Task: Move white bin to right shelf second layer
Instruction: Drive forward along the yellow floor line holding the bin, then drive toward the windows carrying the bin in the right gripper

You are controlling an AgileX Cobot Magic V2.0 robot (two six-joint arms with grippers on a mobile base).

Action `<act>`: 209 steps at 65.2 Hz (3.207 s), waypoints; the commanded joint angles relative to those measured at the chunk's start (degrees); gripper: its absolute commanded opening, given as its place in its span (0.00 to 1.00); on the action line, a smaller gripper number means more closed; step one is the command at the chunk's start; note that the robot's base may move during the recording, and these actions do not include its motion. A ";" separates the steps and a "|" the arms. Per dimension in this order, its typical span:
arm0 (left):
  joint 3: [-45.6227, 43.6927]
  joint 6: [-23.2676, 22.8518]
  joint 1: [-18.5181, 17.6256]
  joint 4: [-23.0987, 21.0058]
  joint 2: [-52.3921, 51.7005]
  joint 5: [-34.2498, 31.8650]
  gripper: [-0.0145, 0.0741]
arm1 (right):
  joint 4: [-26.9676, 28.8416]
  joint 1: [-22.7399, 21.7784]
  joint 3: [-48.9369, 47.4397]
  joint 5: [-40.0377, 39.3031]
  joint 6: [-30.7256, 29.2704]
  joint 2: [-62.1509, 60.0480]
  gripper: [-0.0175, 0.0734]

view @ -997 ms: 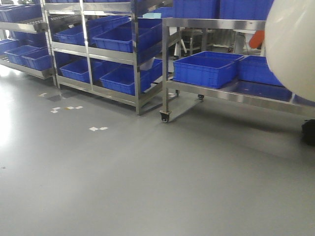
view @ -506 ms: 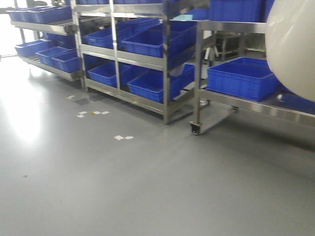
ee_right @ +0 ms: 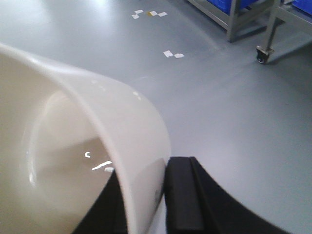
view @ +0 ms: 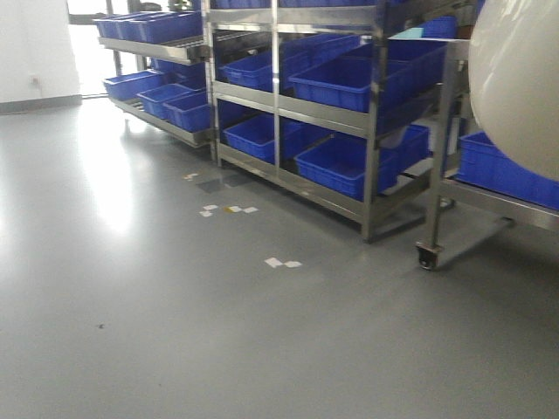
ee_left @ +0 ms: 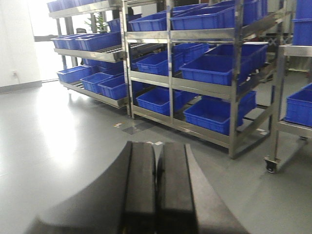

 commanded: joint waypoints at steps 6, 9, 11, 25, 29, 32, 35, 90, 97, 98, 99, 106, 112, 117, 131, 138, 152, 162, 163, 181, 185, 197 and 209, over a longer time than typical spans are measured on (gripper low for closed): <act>1.90 -0.43 -0.11 -0.29 -0.76 -4.99 0.26 | 0.00 -0.29 -1.79 -5.69 -0.04 0.05 0.22; 1.90 -0.43 -0.11 -0.29 -0.76 -4.99 0.26 | 0.00 -0.29 -1.79 -5.69 -0.04 0.05 0.22; 1.90 -0.43 -0.11 -0.29 -0.76 -4.99 0.26 | 0.00 -0.29 -1.79 -5.69 -0.04 0.05 0.22; 1.90 -0.43 -0.11 -0.29 -0.76 -4.99 0.26 | 0.00 -0.29 -1.79 -5.69 -0.04 0.05 0.22; 1.90 -0.43 -0.11 -0.29 -0.76 -4.99 0.26 | 0.00 -0.29 -1.79 -5.69 -0.04 0.05 0.22; 1.90 -0.43 -0.11 -0.29 -0.76 -4.99 0.26 | 0.00 -0.29 -1.79 -5.69 -0.04 0.05 0.22; 1.90 -0.43 -0.11 -0.29 -0.76 -4.99 0.26 | 0.00 -0.29 -1.79 -5.69 -0.04 0.05 0.22; 1.90 -0.43 -0.11 -0.29 -0.76 -4.99 0.26 | 0.00 -0.29 -1.79 -5.69 -0.04 0.05 0.22; 1.90 -0.43 -0.11 -0.29 -0.76 -4.99 0.26 | 0.00 -0.29 -1.79 -5.69 -0.04 0.05 0.22; 1.90 -0.43 -0.11 -0.29 -0.76 -4.99 0.26 | 0.00 -0.29 -1.79 -5.69 -0.04 0.05 0.22; 1.90 -0.43 -0.11 -0.29 -0.76 -4.99 0.26 | 0.00 -0.29 -1.79 -5.69 -0.04 0.05 0.22; 1.90 -0.43 -0.11 -0.29 -0.76 -4.99 0.26 | 0.00 -0.29 -1.79 -5.69 -0.04 0.05 0.22; 1.90 -0.43 -0.11 -0.29 -0.76 -4.99 0.26 | 0.00 -0.29 -1.79 -5.69 -0.04 0.05 0.22; 1.90 -0.43 -0.11 -0.29 -0.76 -4.99 0.26 | 0.00 -0.29 -1.79 -5.69 -0.04 0.05 0.22; 1.90 -0.43 -0.11 -0.29 -0.76 -4.99 0.26 | 0.00 -0.29 -1.79 -5.69 -0.04 0.05 0.22; 1.90 -0.43 -0.11 -0.29 -0.76 -4.99 0.26 | 0.00 -0.29 -1.79 -5.69 -0.04 0.05 0.22; 1.90 -0.43 -0.11 -0.29 -0.76 -4.99 0.26 | 0.00 -0.29 -1.79 -5.69 -0.04 0.05 0.22; 1.90 -0.43 -0.11 -0.29 -0.76 -4.99 0.26 | 0.00 -0.29 -1.79 -5.69 -0.04 0.05 0.22; 1.90 -0.43 -0.11 -0.29 -0.76 -4.99 0.26 | 0.00 -0.29 -1.79 -5.69 -0.04 0.05 0.22; 1.90 -0.43 -0.11 -0.29 -0.76 -4.99 0.26 | 0.00 -0.29 -1.79 -5.69 -0.04 0.05 0.22; 1.90 -0.43 -0.11 -0.29 -0.76 -4.99 0.26 | 0.00 -0.29 -1.79 -5.69 -0.04 0.05 0.22; 1.90 -0.43 -0.11 -0.29 -0.76 -4.99 0.26 | 0.00 -0.29 -1.79 -5.69 -0.04 0.05 0.22; 1.90 -0.43 -0.11 -0.29 -0.76 -4.99 0.26 | 0.00 -0.29 -1.79 -5.69 -0.04 0.05 0.22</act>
